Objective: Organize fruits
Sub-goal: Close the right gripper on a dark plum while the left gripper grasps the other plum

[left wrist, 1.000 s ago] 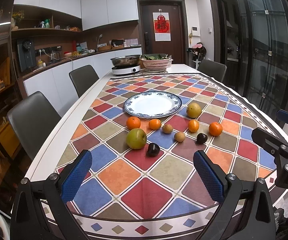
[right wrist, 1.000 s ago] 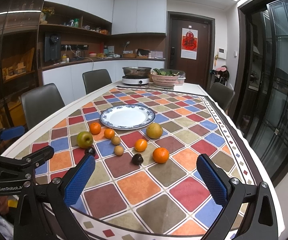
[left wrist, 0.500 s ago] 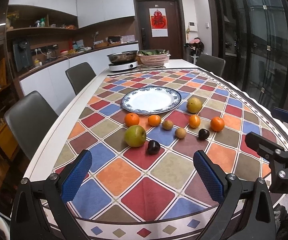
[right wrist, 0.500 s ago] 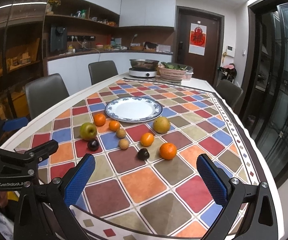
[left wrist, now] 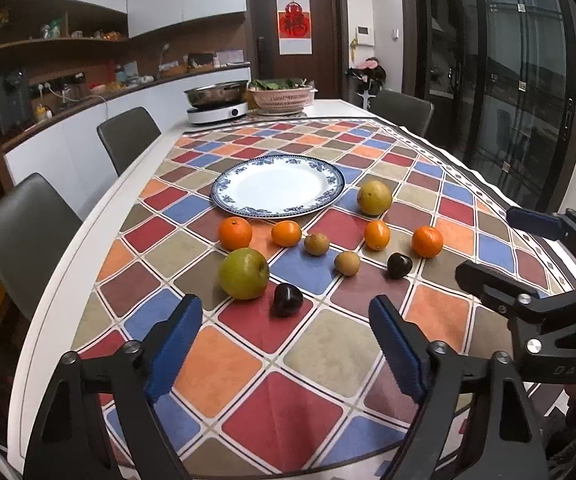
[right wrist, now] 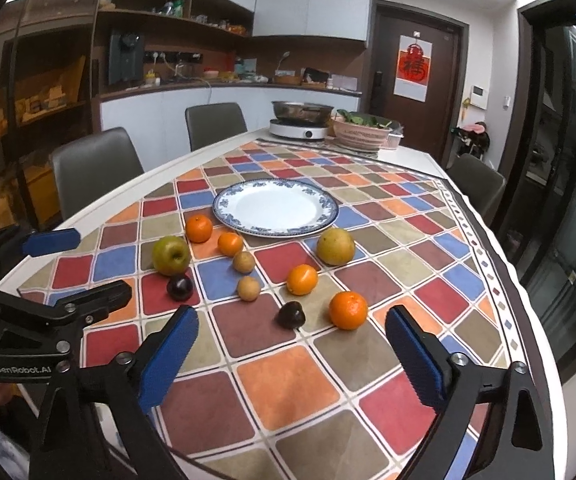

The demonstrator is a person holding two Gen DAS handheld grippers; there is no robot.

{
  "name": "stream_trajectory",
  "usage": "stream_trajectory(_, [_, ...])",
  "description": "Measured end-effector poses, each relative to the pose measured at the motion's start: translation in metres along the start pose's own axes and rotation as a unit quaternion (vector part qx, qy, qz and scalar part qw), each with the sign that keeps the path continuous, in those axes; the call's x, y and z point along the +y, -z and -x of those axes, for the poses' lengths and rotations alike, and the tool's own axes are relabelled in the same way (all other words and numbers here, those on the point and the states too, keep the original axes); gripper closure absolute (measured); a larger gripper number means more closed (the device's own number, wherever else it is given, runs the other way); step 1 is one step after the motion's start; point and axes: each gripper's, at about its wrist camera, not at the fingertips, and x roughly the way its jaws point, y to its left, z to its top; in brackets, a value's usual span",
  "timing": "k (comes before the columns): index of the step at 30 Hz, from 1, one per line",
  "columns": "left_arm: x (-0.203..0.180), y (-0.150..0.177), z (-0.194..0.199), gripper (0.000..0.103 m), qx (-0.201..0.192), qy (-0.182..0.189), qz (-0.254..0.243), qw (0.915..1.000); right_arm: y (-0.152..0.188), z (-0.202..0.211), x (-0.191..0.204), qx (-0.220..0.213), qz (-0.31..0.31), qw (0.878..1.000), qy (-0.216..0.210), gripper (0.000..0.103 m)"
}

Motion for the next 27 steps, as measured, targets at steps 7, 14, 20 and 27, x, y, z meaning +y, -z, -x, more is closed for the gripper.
stream_trajectory(7, [0.0, -0.002, -0.017, 0.031, 0.009, -0.002, -0.028, 0.9996, -0.004, -0.029, 0.001, 0.03, 0.003, 0.999, -0.022, 0.023])
stream_trajectory(14, [0.002, 0.002, -0.044, 0.044, 0.046, 0.011, -0.028, 0.9985, 0.0, -0.055, -0.001, 0.06, 0.004, 0.998, -0.031, 0.03])
stream_trajectory(20, [0.001, 0.002, -0.066, 0.054, 0.065, 0.016, -0.037, 0.9971, 0.005, -0.077, -0.004, 0.09, 0.0, 0.995, -0.045, 0.041])
stream_trajectory(27, [0.001, 0.006, -0.083, 0.06, 0.085, 0.024, -0.04, 0.9953, 0.01, -0.094, -0.009, 0.115, -0.011, 0.992, -0.052, 0.046])
